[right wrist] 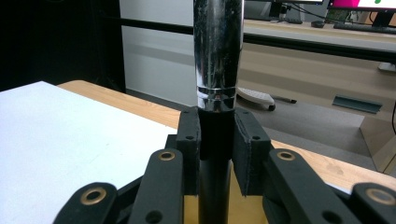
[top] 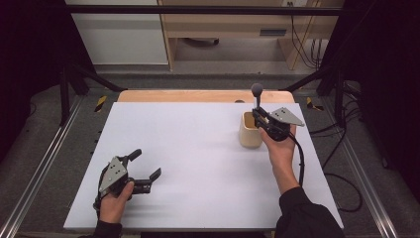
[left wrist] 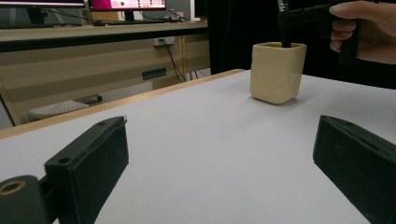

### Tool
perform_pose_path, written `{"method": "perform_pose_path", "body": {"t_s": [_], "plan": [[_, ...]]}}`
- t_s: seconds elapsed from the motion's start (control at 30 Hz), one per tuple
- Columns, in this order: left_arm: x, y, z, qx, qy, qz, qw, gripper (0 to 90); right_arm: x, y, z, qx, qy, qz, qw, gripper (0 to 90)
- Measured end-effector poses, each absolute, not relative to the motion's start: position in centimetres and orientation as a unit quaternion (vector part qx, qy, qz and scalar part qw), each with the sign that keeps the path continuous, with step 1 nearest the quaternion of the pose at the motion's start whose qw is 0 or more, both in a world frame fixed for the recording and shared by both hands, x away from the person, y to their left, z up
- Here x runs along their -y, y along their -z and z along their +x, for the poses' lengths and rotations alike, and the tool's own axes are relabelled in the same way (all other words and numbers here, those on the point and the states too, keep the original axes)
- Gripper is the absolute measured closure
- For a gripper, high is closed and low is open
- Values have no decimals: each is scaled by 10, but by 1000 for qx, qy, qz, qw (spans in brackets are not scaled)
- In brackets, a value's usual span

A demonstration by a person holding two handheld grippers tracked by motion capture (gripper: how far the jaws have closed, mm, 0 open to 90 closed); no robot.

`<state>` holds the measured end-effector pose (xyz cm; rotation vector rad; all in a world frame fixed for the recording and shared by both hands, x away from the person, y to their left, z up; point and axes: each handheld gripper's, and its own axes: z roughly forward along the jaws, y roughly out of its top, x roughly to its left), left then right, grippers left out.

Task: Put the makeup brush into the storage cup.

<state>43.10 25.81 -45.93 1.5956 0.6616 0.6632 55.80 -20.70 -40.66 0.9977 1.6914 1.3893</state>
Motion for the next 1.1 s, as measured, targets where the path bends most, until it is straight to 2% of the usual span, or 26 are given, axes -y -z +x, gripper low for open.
{"method": "perform_pose_path", "body": {"t_s": [1.1], "plan": [[-257, 459, 431, -283, -287, 691, 600, 31, 207, 414, 556, -657, -541, 392, 349, 743]]}}
